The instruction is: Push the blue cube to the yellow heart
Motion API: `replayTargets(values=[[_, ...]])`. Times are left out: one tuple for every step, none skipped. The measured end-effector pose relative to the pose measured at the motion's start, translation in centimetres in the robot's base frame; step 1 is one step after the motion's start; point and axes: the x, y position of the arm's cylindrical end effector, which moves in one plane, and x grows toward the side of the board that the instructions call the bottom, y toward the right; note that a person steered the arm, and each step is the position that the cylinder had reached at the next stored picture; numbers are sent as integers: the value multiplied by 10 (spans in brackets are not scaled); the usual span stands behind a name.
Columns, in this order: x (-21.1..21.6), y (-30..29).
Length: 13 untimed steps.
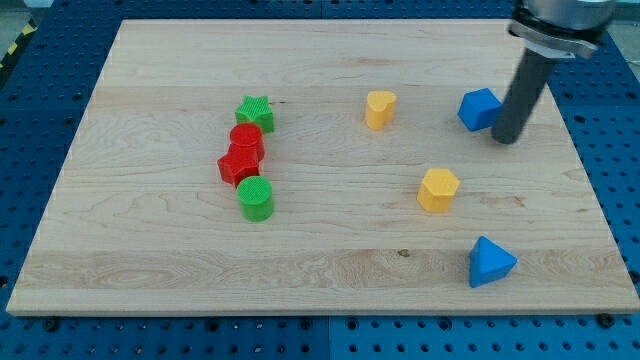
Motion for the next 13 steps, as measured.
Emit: replayTargets(values=[[1,39],[-46,40],[-50,35],[-50,18],[-50,-2],[-50,-14],[-50,-24],[-49,-33],[-34,-42],[-30,-47],[-30,-51],[-26,-58],[-18,-60]])
